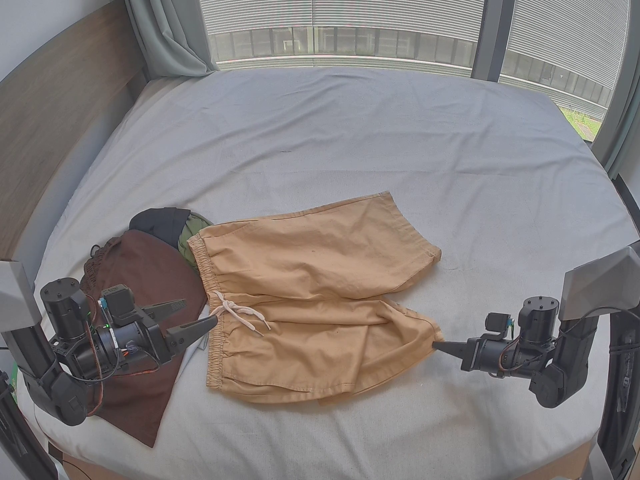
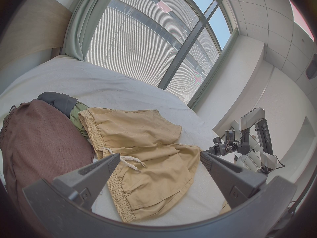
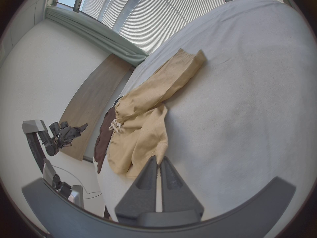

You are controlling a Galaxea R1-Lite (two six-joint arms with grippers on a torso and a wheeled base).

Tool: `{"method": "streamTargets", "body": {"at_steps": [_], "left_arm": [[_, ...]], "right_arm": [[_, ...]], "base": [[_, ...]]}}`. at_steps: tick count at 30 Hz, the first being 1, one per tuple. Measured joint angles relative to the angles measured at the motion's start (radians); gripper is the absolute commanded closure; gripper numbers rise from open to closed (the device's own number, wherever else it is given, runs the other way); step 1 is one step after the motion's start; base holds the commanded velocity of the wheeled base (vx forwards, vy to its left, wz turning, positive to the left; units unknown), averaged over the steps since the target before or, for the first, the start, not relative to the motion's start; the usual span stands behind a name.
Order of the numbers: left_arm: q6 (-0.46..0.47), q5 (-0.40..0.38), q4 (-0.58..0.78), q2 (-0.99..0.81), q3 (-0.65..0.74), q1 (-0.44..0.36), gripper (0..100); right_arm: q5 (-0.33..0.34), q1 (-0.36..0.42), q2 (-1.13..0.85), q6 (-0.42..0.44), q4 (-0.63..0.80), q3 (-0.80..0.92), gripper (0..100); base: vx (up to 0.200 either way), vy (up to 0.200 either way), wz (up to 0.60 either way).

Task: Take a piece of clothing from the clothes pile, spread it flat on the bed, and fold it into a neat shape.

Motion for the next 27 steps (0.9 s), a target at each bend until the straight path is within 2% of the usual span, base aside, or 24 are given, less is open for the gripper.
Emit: {"method": "streamTargets", "body": {"at_steps": [6,13,27], "left_arm": [[0.0,0.0,0.0,0.0,0.0,0.0,0],[0.0,0.0,0.0,0.0,0.0,0.0,0],[0.0,0.0,0.0,0.0,0.0,0.0,0]], "right_arm": [[-0.004,-0.036,0.0,-0.001,0.0,-0.028,100],[-0.045,-0.051,0.009,-0.001,0.0,-0.077,100],[-0.086,-0.091,0.041,0.0,0.001,-0.2,100]], "base": [[0.0,0.0,0.0],[0.0,0.0,0.0],[0.0,0.0,0.0]]}}
